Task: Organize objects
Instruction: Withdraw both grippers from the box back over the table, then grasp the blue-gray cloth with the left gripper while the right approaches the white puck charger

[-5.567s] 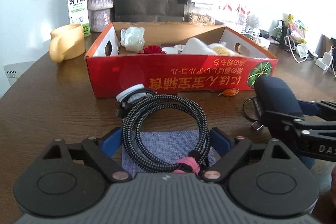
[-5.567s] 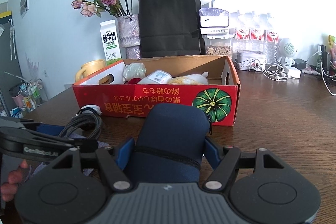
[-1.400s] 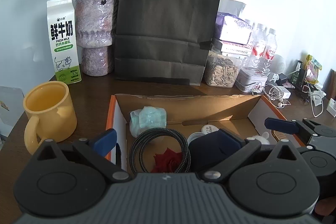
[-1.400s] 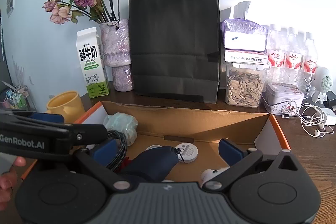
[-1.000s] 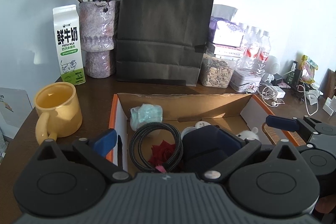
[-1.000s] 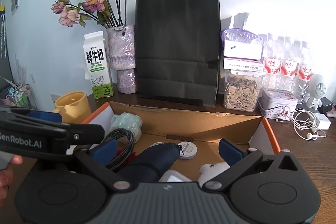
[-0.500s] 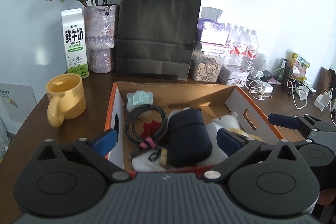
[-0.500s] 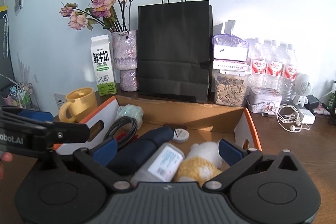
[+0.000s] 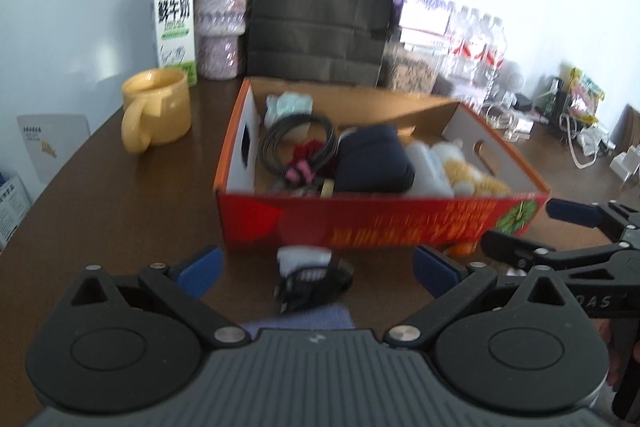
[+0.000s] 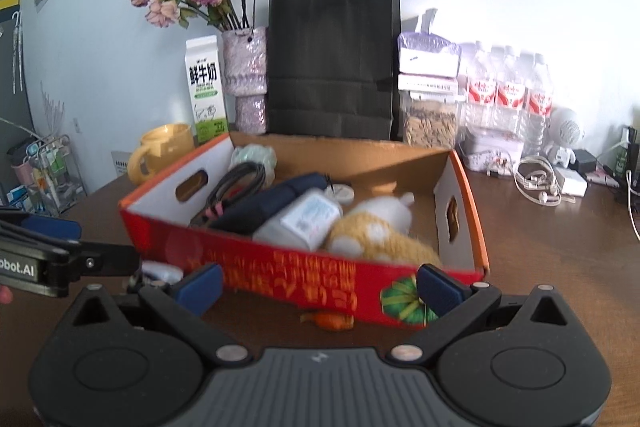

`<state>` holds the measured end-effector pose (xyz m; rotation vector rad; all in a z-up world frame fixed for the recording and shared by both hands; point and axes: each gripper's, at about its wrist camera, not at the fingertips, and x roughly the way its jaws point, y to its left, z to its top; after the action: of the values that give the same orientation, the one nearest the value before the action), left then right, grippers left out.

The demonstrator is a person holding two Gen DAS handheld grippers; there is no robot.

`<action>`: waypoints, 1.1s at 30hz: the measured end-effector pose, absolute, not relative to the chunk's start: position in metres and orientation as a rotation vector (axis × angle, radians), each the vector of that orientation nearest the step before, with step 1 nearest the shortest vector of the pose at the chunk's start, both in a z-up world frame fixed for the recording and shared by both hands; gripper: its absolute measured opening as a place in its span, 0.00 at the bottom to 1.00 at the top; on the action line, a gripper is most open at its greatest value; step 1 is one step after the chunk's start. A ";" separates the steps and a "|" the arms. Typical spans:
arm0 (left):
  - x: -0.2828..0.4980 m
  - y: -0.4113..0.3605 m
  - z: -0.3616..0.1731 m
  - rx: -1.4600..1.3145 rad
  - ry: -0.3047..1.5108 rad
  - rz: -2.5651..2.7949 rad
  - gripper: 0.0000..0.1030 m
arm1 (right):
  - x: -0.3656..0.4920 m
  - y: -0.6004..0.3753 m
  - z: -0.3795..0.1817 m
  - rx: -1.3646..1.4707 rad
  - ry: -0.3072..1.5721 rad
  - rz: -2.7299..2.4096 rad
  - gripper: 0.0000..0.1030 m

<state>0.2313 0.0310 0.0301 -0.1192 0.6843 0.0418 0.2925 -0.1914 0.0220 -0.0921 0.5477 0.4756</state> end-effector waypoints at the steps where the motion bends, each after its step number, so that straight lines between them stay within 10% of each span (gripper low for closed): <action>1: 0.228 0.030 0.027 -0.117 0.693 0.047 1.00 | 0.290 -0.193 0.019 -0.094 0.553 0.476 1.00; 33: 0.182 0.008 -0.034 -0.064 0.787 0.143 0.99 | 0.259 -0.228 -0.025 -0.070 0.605 0.484 1.00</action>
<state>0.1821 0.0083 -0.0338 -0.0639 0.7874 0.1432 0.2589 -0.2279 -0.0254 -0.0697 0.6046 0.4839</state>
